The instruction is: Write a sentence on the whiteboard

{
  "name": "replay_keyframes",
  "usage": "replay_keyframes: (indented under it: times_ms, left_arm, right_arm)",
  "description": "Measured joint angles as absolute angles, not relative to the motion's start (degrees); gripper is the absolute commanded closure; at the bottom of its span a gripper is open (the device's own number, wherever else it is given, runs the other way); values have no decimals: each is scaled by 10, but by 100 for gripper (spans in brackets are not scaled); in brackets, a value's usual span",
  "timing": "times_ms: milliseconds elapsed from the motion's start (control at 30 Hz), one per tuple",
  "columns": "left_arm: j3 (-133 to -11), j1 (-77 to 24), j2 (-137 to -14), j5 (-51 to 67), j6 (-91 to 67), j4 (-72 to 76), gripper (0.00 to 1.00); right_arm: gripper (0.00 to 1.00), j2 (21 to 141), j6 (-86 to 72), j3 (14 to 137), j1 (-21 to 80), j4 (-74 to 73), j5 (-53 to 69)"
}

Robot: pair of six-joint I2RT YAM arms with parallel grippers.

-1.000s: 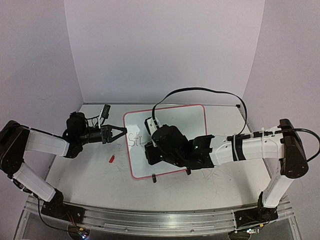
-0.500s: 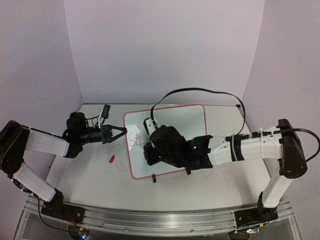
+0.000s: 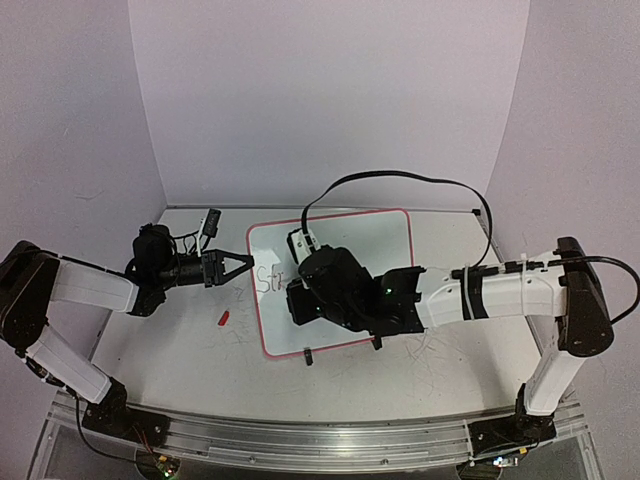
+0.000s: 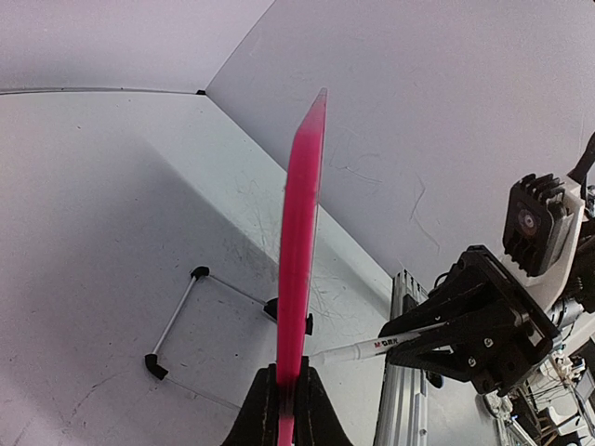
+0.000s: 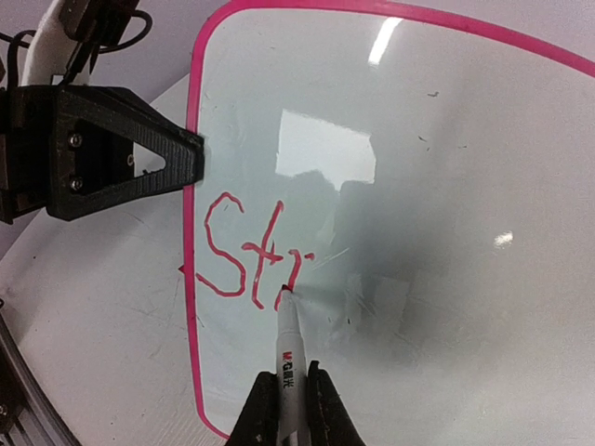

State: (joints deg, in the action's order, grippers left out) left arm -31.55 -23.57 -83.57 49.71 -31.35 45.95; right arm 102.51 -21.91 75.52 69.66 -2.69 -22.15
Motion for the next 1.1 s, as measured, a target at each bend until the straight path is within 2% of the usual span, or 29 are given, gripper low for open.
replay_keyframes:
  times_ms: [733,1100]
  left_arm:
    - [-316,-236,-836,493,-313,457,100]
    - [-316,-236,-836,499,-314,460,100]
  right_arm:
    - [100,1022,-221,755,693,-23,-236]
    - [100,880,-216,629,672,15,-256]
